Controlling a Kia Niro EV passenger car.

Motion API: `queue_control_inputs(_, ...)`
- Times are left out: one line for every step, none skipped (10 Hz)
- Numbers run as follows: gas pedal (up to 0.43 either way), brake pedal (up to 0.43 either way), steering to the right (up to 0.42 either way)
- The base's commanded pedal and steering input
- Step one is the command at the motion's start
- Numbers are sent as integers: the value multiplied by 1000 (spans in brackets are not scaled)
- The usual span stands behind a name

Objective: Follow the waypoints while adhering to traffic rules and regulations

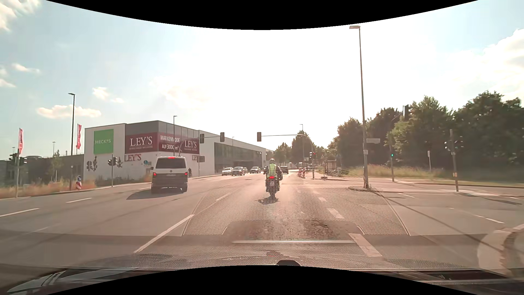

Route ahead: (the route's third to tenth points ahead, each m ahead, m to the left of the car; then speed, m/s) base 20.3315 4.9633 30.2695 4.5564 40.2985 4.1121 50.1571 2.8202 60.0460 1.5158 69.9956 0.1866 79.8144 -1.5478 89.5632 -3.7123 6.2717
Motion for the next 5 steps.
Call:
queue_control_inputs(280,0,5)
queue_control_inputs(280,0,9)
queue_control_inputs(280,0,12)
queue_control_inputs(280,0,13)
queue_control_inputs(280,0,11)
